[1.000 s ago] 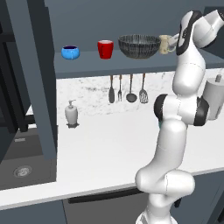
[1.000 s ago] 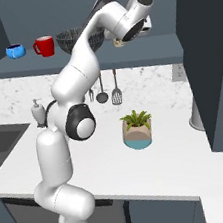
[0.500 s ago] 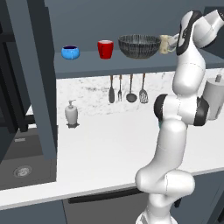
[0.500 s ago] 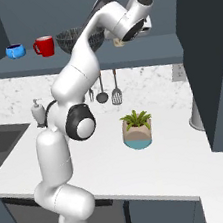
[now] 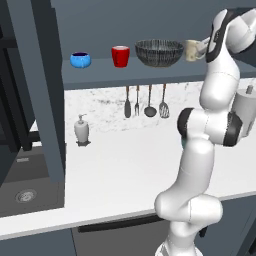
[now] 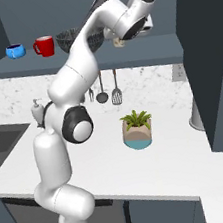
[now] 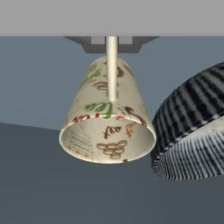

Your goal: Gather all objects into one cabinet and sort the glasses and bowls to opposite sides.

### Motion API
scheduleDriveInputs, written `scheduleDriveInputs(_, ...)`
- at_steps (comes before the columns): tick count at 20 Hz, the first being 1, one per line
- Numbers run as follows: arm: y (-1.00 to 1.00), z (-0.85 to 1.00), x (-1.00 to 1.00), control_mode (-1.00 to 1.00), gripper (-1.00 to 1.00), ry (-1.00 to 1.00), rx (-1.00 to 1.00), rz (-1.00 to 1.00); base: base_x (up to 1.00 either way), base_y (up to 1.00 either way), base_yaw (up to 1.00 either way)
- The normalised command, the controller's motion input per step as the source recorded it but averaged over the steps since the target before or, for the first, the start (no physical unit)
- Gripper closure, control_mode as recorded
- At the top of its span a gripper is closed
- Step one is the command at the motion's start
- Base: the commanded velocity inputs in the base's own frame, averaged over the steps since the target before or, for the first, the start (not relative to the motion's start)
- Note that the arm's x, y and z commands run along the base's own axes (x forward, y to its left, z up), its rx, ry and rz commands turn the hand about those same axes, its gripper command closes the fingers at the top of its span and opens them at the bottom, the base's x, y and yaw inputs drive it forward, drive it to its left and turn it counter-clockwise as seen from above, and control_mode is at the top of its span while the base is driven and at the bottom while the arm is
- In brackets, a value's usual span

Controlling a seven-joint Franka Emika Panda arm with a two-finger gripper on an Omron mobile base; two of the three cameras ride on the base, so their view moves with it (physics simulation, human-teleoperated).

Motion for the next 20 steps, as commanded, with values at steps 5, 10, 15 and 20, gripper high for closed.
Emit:
scheduleDriveInputs(5, 0.01, 0.02, -0.96, -1.0, 1.0, -0.04, -0.01, 0.0, 0.0, 0.0, 0.0)
scheduleDriveInputs(10, 0.32, 0.0, -1.0, -1.0, 1.0, -0.15, -0.1, 0.0, 0.0, 0.0, 0.0)
scheduleDriveInputs(15, 0.68, 0.0, -0.96, -1.0, 1.0, -0.15, -0.16, 0.0, 0.0, 0.0, 0.0)
scheduleDriveInputs(20, 0.98, 0.0, -0.84, -1.0, 1.0, -0.11, -0.22, 0.0, 0.0, 0.0, 0.0)
